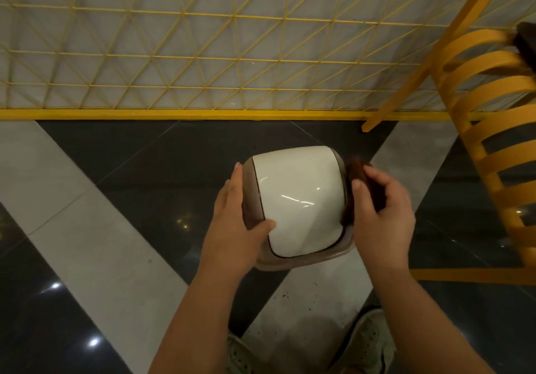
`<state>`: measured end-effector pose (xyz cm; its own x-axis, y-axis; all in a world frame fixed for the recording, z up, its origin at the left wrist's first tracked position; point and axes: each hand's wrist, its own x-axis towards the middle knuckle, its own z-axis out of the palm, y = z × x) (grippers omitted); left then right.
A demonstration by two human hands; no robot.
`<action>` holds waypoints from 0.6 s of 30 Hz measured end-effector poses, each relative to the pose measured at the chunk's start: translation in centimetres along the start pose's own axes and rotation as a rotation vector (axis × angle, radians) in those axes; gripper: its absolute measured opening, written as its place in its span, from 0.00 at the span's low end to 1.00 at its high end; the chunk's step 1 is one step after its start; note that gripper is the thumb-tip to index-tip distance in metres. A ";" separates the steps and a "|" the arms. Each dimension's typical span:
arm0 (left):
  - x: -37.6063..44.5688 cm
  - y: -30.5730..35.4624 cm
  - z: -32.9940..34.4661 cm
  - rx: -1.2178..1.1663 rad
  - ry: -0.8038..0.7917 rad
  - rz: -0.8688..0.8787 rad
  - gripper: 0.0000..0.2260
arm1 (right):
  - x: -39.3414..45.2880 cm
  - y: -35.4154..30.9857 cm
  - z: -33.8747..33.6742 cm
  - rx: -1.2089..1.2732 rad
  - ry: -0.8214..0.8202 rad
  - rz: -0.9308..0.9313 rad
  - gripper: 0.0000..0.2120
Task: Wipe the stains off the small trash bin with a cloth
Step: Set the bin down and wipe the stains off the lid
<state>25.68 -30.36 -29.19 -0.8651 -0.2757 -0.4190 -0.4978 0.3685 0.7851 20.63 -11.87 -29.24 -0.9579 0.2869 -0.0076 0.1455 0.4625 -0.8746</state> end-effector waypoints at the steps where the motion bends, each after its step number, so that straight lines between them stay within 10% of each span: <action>1: 0.1 0.0 0.1 0.023 0.009 0.028 0.47 | 0.8 -1.1 0.3 -0.033 -0.018 -0.096 0.14; 9: 0.5 -0.6 0.4 0.016 -0.017 0.056 0.43 | 5.2 -4.2 6.2 -0.600 -0.364 -0.496 0.14; 18: 0.8 -1.0 0.4 -0.022 -0.013 0.053 0.38 | 0.8 -4.3 7.5 -0.503 -0.517 -0.847 0.11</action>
<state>25.47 -30.64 -30.46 -0.8910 -0.2445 -0.3824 -0.4498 0.3627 0.8161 17.40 -19.95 -29.13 -0.7657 -0.6129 0.1950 -0.6330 0.6644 -0.3972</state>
